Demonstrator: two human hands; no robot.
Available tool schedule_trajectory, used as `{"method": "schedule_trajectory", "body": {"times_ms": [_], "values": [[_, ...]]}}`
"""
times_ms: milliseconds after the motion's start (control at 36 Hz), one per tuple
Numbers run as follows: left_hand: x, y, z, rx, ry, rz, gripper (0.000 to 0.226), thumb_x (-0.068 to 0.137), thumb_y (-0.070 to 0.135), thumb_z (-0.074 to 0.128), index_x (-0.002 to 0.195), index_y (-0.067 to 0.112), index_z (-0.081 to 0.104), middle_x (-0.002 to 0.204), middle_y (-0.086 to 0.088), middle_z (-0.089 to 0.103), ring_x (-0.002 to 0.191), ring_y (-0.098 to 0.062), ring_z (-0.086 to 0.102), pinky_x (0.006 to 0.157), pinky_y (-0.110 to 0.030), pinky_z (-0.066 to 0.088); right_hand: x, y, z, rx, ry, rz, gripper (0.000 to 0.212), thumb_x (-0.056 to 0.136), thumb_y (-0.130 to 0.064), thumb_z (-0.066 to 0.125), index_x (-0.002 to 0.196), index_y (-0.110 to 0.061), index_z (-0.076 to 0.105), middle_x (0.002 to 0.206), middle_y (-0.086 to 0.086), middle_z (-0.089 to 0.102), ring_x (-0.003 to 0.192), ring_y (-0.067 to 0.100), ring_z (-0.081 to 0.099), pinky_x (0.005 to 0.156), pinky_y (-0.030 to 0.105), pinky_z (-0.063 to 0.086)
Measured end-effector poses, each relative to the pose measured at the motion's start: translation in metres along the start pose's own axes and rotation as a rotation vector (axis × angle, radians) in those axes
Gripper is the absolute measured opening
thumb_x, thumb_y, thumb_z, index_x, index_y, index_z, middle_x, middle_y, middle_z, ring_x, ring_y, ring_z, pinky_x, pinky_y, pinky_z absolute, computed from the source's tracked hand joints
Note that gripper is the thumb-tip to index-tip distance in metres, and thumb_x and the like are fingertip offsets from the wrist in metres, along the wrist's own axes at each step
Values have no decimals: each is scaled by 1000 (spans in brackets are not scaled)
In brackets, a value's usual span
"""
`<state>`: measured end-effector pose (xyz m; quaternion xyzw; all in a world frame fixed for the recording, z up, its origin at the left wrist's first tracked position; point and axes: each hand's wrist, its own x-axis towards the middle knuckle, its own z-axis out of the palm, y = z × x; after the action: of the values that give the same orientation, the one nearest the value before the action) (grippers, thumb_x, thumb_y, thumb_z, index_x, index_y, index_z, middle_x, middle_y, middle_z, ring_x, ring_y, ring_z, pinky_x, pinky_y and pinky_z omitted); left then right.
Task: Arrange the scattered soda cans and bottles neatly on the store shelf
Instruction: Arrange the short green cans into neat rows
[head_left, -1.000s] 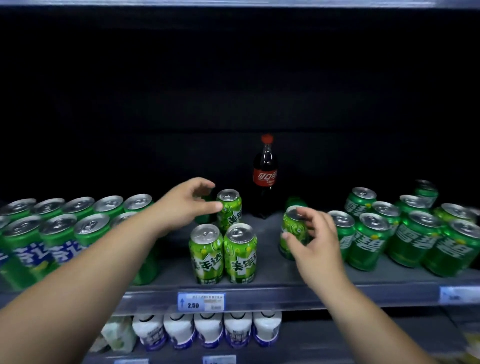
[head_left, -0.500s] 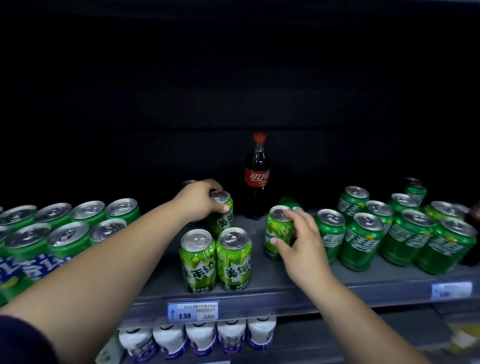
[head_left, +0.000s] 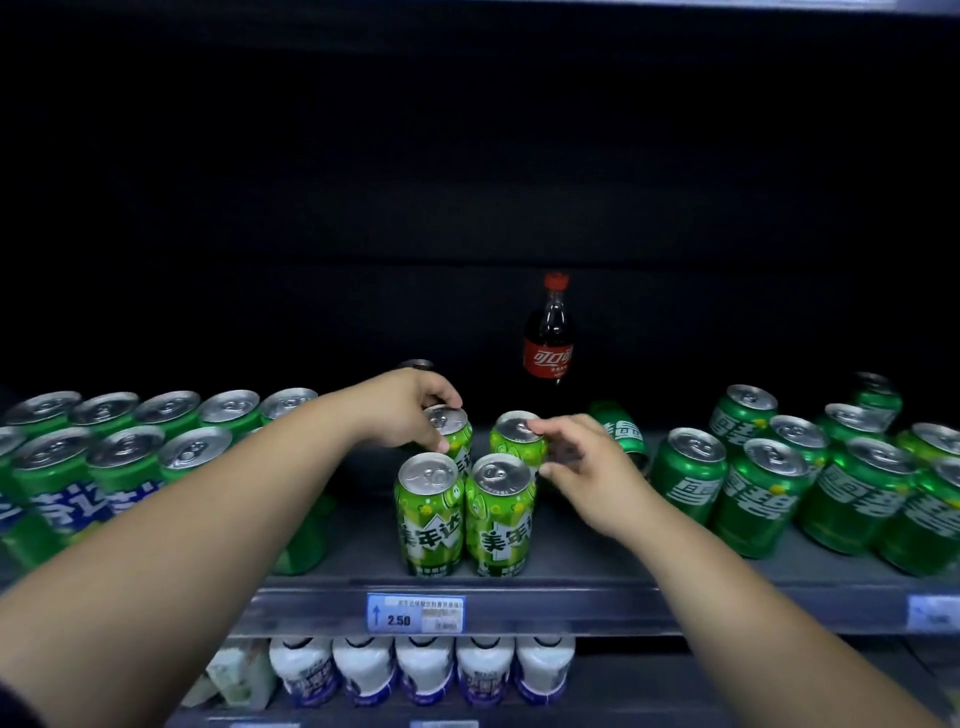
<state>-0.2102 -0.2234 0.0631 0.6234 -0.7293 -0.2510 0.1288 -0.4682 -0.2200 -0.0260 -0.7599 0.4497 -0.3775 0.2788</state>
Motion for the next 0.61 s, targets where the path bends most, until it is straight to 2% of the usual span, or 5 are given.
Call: {"method": "schedule_trajectory", "body": {"times_ms": [111,250,389,528,611], "values": [[-3,0,4,0,50,-7,57,75,19,83,127,28,60,126,6,60,111,-14,58,97,-30,47,14,-3,5,-32,25,4,44,84,-14,77,104,-46,55,119,-27,48,110,12,59,98,40,51],[-11,-4,8,-68,103,-24,53,79,23,80,128,29,60,118,10,58,107,-10,56,89,-22,42,30,-5,7,133,-4,97,21,81,-35,73,93,-43,58,110,-12,65,106,14,63,97,44,51],[-14,-13,11,-216,164,-59,35,84,32,75,117,29,66,105,4,69,95,-13,66,87,-31,54,37,-5,6,286,-17,133,24,92,-18,69,81,-40,65,93,-3,67,75,14,58,74,44,51],[-18,-12,13,-243,159,-81,33,89,26,70,121,28,64,103,2,68,98,-18,67,87,-32,53,39,-8,5,454,-78,203,44,91,-10,70,121,-37,54,106,0,61,76,11,60,67,33,48],[-19,-7,12,-250,127,-90,38,89,23,69,126,26,61,106,4,68,99,-16,67,90,-33,53,38,-10,4,461,-138,245,34,91,-17,70,120,-34,61,110,-3,67,88,11,65,75,28,51]]}}
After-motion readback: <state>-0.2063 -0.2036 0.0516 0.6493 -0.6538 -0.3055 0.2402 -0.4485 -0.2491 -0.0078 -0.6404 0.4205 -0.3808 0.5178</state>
